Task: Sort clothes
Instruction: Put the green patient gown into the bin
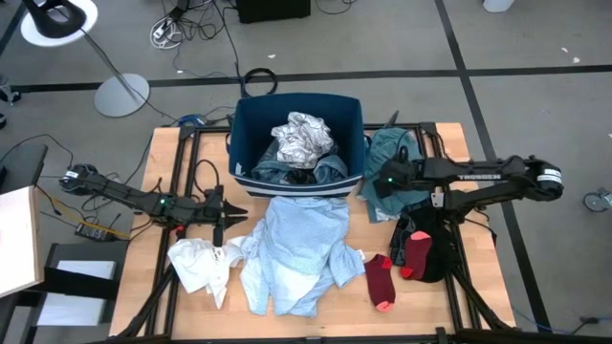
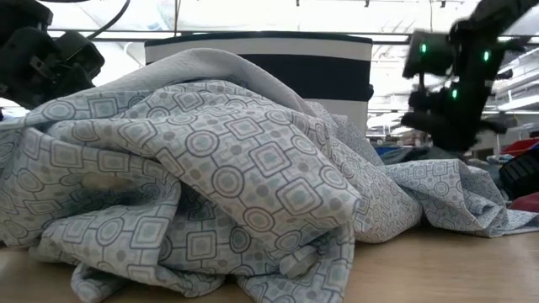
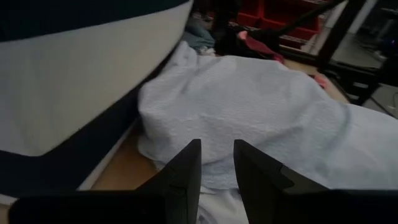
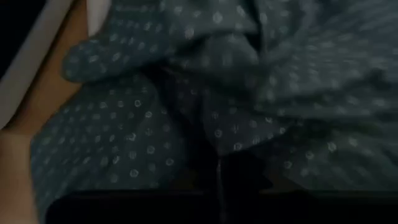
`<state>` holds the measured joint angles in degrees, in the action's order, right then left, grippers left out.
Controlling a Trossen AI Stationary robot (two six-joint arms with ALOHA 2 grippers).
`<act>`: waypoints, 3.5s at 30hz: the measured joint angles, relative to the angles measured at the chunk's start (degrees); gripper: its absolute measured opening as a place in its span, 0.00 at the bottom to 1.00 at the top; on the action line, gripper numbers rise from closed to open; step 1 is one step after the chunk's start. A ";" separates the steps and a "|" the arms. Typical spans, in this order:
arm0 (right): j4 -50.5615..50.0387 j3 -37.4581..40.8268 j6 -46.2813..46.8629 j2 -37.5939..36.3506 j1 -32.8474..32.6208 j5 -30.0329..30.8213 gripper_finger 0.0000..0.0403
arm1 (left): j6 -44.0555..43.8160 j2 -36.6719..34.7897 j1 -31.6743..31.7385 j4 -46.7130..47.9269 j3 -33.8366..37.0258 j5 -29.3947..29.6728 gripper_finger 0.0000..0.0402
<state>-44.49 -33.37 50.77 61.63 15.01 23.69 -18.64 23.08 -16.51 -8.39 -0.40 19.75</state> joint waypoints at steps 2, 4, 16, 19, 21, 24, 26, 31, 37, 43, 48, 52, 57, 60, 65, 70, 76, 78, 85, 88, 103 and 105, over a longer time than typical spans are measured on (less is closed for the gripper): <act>-8.16 -4.71 0.87 -1.05 -2.26 1.66 0.03 | 0.35 0.69 0.00 -1.00 0.00 -0.75 0.25; -16.28 -10.31 2.95 -1.95 -4.81 3.31 0.03 | 0.43 1.64 0.00 -1.84 0.00 -0.99 0.25; -45.67 -45.17 14.99 0.64 -22.24 12.98 0.03 | 5.26 11.20 0.00 -13.88 0.00 -1.36 0.25; -45.45 -52.50 12.79 2.92 -24.82 16.64 0.03 | 6.46 13.21 0.00 -15.10 0.00 -1.35 0.25; -45.46 -57.82 10.37 5.23 -25.77 19.38 0.03 | 6.60 14.27 0.00 -15.47 0.00 -1.24 0.25; -45.50 -65.89 5.34 9.25 -25.88 22.36 0.03 | 6.61 15.32 0.00 -16.38 0.00 -1.04 0.25; -45.18 -71.67 1.13 12.28 -25.72 24.48 0.03 | 6.60 15.75 0.00 -16.61 0.00 -0.97 0.25; -38.28 -86.21 -12.83 19.60 -24.51 28.70 0.03 | 6.63 15.97 0.00 -17.48 0.00 -0.90 0.25; -16.79 -99.01 -36.82 27.52 -20.45 27.78 0.03 | 6.63 15.95 0.00 -17.56 0.00 -0.73 0.25; 4.35 -100.41 -49.86 33.18 -13.69 16.03 0.03 | 6.63 15.95 0.00 -17.54 0.00 -0.13 0.25; 15.24 -100.43 -50.09 37.76 -8.02 6.06 0.03 | 6.63 15.97 0.00 -17.48 0.00 -0.09 0.25; 25.28 -100.41 -49.96 42.79 -4.77 -2.80 0.03 | 6.63 15.97 0.00 -17.49 0.00 -0.01 0.25; 42.58 -100.38 -49.36 49.64 -2.82 -11.70 0.03 | 6.63 15.97 0.00 -17.42 0.00 0.01 0.25; 53.27 -100.41 -49.07 54.08 -2.12 -14.66 0.03 | 6.63 15.97 0.00 -17.42 0.00 0.02 0.25; 70.94 -100.38 -48.99 61.05 -1.02 -18.91 0.03 | 6.63 15.97 0.00 -17.41 0.00 0.02 0.25; 78.70 -100.38 -46.87 64.87 0.09 -19.90 0.03 | 6.65 15.97 0.00 -17.32 0.00 0.10 0.25; 59.46 -100.41 -46.28 62.84 0.64 -23.40 0.04 | 6.63 15.97 0.00 -16.57 0.00 0.12 0.25; 49.32 -100.41 -46.30 60.78 0.64 -23.46 0.03 | 6.60 15.96 0.00 -16.05 0.00 0.12 0.25; 18.17 -100.45 -46.33 53.51 0.74 -18.02 0.03 | 6.47 15.96 0.00 -15.92 0.00 0.12 0.25; 6.89 -100.45 -46.33 50.98 0.53 -12.52 0.03 | 6.45 15.95 0.00 -15.92 0.00 0.12 0.25; -12.05 -96.16 -35.03 60.53 1.48 -12.22 0.09 | 6.41 15.95 0.00 -15.97 -0.02 0.15 0.25; -11.71 -96.15 -33.44 63.49 1.68 -13.32 0.12 | 6.39 15.97 0.00 -15.96 -0.01 0.15 0.25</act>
<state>-56.20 -129.52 17.33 125.12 16.69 10.38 -12.25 39.05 -16.51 -24.35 -0.42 19.90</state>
